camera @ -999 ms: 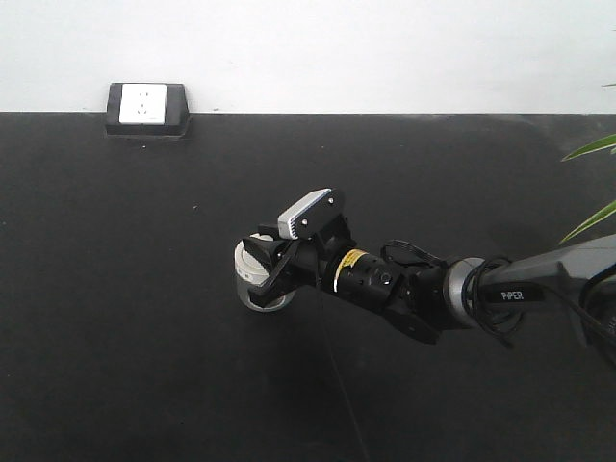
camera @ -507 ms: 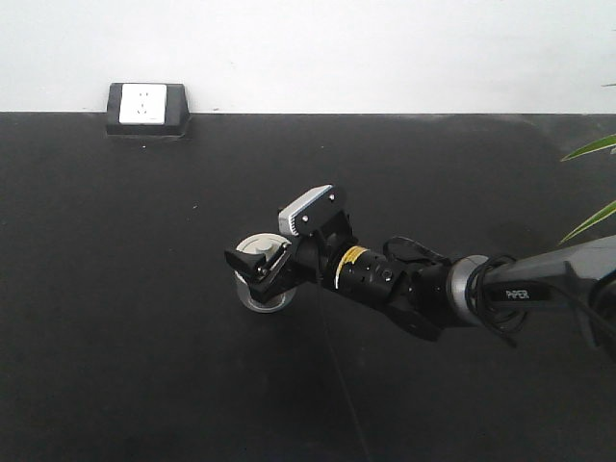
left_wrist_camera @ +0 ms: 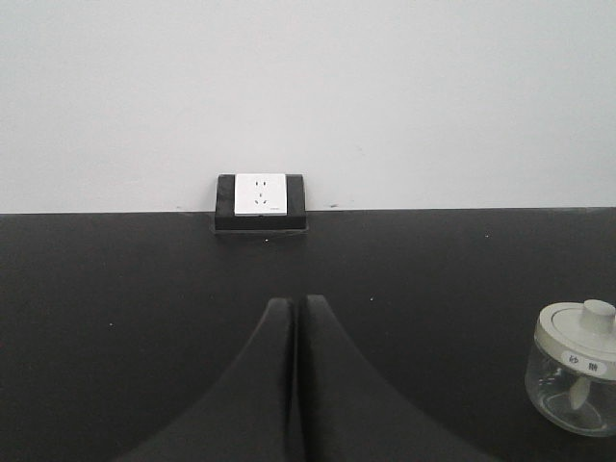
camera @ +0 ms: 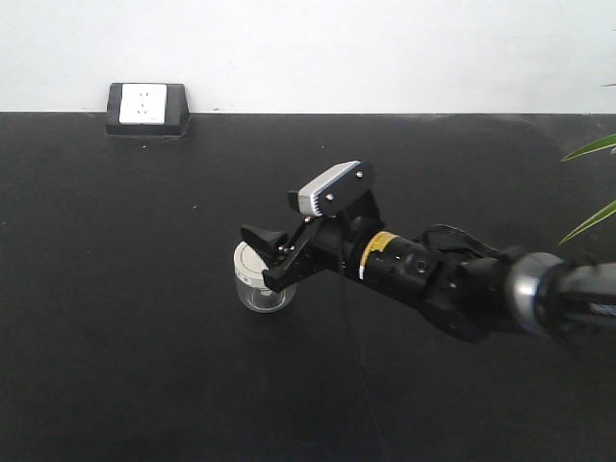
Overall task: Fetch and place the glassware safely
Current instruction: 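Open the right gripper to release the jar's white lid knob, then withdraw the open right gripper back toward the robot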
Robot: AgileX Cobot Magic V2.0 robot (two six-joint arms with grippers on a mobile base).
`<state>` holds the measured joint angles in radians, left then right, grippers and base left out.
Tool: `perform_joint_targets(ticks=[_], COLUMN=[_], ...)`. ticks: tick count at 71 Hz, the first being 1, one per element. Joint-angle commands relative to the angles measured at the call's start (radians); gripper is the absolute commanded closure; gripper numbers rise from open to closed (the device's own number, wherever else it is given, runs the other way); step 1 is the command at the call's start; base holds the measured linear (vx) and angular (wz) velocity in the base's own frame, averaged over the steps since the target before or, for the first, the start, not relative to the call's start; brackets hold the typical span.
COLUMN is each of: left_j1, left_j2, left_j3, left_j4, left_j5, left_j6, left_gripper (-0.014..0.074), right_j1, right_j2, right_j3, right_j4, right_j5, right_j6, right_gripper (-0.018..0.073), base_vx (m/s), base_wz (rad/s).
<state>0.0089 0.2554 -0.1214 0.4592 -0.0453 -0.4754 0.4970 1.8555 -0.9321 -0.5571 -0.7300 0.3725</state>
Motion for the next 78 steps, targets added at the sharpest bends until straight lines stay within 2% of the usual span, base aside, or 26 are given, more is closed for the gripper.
perform_joint_targets(ticks=[1,7,17,32,56,78], left_j1=[-0.005,-0.005,-0.005,-0.005,-0.005,-0.005], left_j2=[0.01,0.01,0.01,0.01,0.01,0.01], left_j3=[-0.031,-0.031,-0.031,-0.031,-0.031,-0.031], left_j4=[-0.009,-0.009,-0.009,-0.009,-0.009,-0.009], left_j5=[-0.07,-0.07,-0.07,-0.07,-0.07,-0.07], left_j6=[-0.007,-0.007,-0.007,-0.007,-0.007,-0.007], left_gripper=[0.0603,0.0603,0.0603,0.0603,0.0603,0.0603], right_j1=[-0.005,-0.005,-0.005,-0.005,-0.005,-0.005], right_j2=[-0.122,-0.191,-0.316,-0.499,-0.795,-1.056], right_j3=[0.041,0.098,0.193,0.303,0.438,0.543], right_j4=[0.029,0.03,0.031,0.031,0.063,0.071], right_j5=[-0.065,-0.066,-0.071,0.0,0.299,0.538], right_j6=[-0.002,-0.013,-0.009,0.033,0.11,0.109], right_gripper=[0.0151,0.0288,0.0576,0.0568,0.0566,0.0563], base_vx=[0.0,0.0,0.0,0.0,0.0,0.0], base_wz=[0.0,0.0,0.0,0.0,0.0,0.0])
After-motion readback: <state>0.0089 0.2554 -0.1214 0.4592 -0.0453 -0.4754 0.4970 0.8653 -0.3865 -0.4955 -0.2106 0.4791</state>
